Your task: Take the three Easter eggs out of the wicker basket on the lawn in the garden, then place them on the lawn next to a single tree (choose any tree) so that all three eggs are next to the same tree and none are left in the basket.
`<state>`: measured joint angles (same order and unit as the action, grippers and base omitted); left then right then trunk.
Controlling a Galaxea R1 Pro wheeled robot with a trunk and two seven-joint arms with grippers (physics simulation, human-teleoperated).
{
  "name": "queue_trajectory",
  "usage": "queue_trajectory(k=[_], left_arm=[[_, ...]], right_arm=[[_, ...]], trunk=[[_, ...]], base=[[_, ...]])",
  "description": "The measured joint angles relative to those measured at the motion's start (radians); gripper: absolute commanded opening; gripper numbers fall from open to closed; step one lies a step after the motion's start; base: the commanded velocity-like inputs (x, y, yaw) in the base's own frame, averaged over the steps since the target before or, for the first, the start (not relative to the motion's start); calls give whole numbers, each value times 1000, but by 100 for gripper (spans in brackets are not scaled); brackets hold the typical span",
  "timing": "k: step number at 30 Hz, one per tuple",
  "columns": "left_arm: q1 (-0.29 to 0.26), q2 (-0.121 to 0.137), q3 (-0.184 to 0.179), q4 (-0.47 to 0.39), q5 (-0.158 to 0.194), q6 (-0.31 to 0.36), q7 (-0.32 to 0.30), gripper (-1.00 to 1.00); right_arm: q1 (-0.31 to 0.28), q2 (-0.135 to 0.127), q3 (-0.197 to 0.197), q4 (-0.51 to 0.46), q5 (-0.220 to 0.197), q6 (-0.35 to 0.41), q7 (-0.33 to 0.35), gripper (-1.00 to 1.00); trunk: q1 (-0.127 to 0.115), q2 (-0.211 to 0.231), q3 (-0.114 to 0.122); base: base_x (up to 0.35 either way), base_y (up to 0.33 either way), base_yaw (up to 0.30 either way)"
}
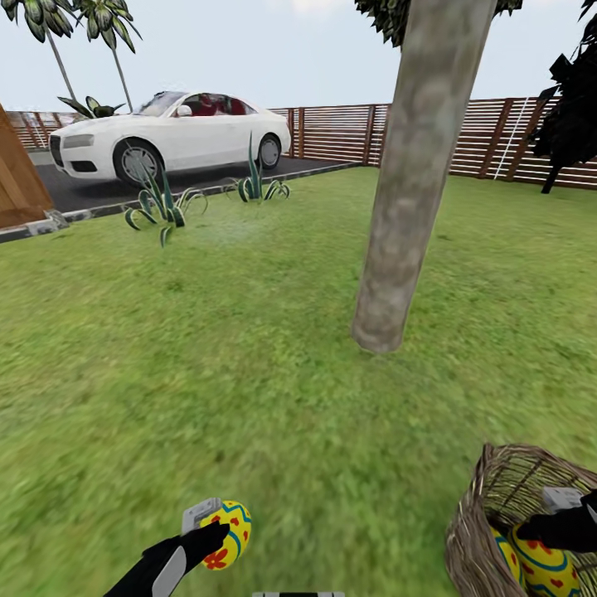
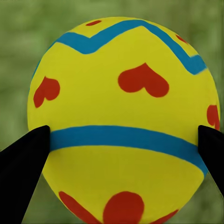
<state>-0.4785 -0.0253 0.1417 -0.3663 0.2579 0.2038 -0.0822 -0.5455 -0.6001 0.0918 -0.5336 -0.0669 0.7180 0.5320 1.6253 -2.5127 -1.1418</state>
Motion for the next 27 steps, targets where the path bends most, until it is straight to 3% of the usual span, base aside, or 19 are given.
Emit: queue_trajectory(k=[16, 20, 23, 27], left_arm=[[0, 0, 0, 0, -1, 0, 0, -100], [0, -1, 0, 0, -1, 0, 0, -100], [0, -1, -2, 26, -4, -100, -2, -100], [0, -1, -3, 42, -3, -121, -3, -100]], right_arm=[[0, 3, 0, 0, 0, 0, 0, 100], [0, 4, 0, 0, 0, -1, 0, 100], [0, 2, 0, 0, 0, 0, 0, 100], [0, 0, 0, -1, 0, 0, 0, 100]], trunk=[[0, 0, 0], [0, 0, 0], [0, 0, 0], [0, 0, 0]], base=[[76, 0, 0], [0, 217, 0], [0, 55, 0], [0, 3, 0]])
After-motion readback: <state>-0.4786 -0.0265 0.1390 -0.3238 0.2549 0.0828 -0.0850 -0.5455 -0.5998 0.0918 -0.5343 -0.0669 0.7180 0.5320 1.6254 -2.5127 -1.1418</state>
